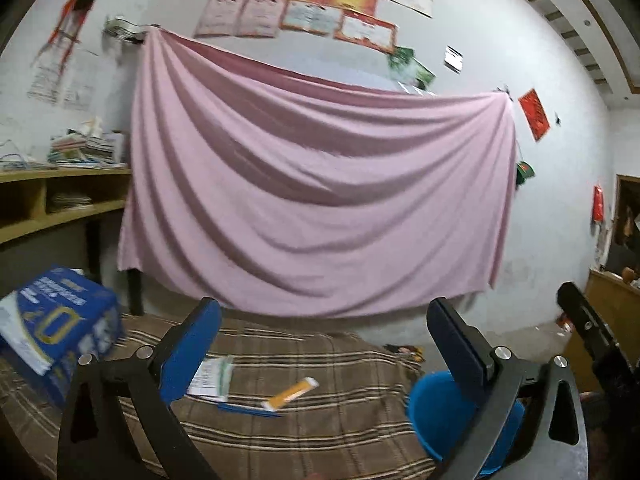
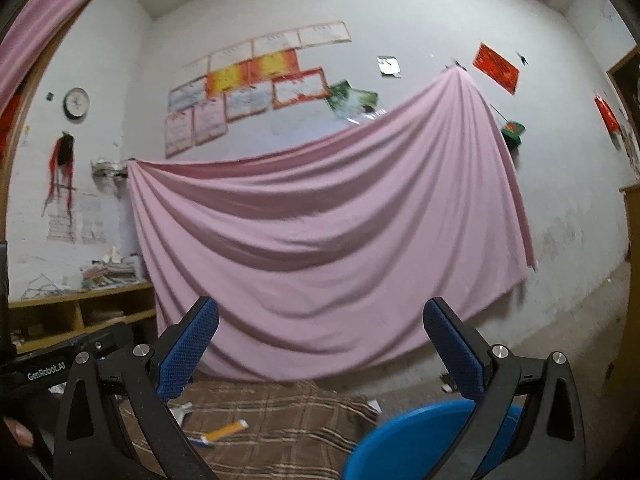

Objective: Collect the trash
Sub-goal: 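Move both tools back over the bed, then grasp the white needle-roller box with the left tool while the right tool grasps the orange strip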

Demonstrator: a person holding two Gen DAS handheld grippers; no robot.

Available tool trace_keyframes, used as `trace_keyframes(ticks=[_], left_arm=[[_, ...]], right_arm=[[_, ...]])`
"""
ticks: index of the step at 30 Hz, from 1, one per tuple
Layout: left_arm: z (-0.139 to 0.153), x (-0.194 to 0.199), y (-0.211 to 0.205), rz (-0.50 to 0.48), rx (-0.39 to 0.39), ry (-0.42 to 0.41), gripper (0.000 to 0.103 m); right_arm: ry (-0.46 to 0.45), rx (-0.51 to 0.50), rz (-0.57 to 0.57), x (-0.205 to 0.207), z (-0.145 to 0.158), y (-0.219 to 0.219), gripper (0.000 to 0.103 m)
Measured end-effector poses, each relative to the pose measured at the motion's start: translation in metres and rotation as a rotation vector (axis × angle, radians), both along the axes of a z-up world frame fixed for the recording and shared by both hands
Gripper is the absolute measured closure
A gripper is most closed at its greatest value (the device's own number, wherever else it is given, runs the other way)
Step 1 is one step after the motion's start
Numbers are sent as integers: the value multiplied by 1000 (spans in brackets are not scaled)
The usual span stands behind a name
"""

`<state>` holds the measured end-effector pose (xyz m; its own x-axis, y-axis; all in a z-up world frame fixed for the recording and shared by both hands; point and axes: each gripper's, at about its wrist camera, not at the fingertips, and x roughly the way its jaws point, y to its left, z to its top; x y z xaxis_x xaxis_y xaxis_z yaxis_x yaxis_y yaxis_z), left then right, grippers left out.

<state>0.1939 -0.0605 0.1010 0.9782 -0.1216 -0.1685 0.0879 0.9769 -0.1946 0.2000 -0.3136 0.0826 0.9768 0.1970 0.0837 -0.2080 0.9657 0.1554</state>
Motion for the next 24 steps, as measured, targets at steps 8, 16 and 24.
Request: trace_keyframes(ticks=[8, 16, 24], left_arm=[[-1, -20, 51, 103, 14, -31, 2], [-22, -22, 87, 155, 34, 4, 2], [-44, -7, 98, 159, 51, 54, 2]], right_arm=[[-59, -65, 11, -6, 6, 45, 0], [2, -144, 57, 13, -5, 88, 0], [108, -227, 107, 39, -25, 116, 0]])
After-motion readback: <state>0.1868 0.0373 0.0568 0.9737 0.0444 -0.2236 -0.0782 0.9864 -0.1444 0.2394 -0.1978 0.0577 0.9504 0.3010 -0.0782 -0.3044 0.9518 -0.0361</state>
